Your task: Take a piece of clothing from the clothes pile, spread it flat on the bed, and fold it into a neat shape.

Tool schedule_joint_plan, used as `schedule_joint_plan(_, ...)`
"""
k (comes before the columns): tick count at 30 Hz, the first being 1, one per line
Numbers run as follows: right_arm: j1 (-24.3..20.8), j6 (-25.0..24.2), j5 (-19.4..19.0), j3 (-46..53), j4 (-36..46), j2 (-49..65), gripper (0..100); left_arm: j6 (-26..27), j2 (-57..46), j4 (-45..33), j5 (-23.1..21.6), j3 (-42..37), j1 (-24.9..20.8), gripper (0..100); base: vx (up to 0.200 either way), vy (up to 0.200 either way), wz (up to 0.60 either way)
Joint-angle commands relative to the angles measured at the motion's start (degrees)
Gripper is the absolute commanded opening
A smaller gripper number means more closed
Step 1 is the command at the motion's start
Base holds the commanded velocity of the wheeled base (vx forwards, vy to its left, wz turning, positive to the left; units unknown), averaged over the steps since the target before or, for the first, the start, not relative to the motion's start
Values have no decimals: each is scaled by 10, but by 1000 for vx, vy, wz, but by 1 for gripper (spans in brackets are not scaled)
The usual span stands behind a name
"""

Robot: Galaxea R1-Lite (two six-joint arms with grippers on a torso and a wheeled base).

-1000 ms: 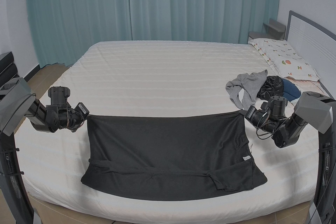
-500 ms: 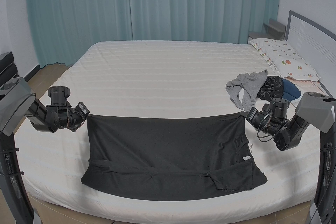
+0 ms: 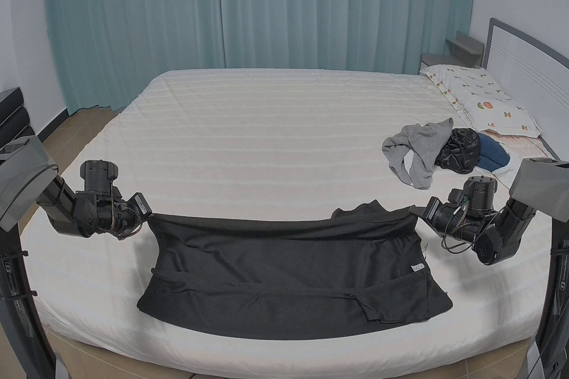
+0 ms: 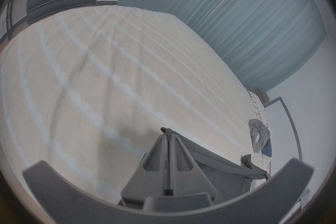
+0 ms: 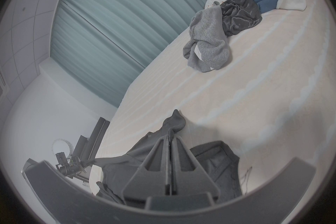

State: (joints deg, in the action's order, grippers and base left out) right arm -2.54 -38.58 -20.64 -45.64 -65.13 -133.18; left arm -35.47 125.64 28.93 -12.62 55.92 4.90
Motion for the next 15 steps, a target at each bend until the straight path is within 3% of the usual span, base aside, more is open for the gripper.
schedule_joint_plan(1, 1, 16, -1, 43, -2, 27, 0, 2, -34, 8, -18, -39, 1, 0, 0, 0, 0)
schedule_joint_plan(13, 0, 60, -1, 151, -25, 54, 0, 56, -49, 66, -31, -140, 6, 0, 0, 0, 0)
schedule_joint_plan(15, 1, 62, -2, 189, -62, 54, 0, 56, -51, 92, -31, -166, 12, 0, 0, 0, 0)
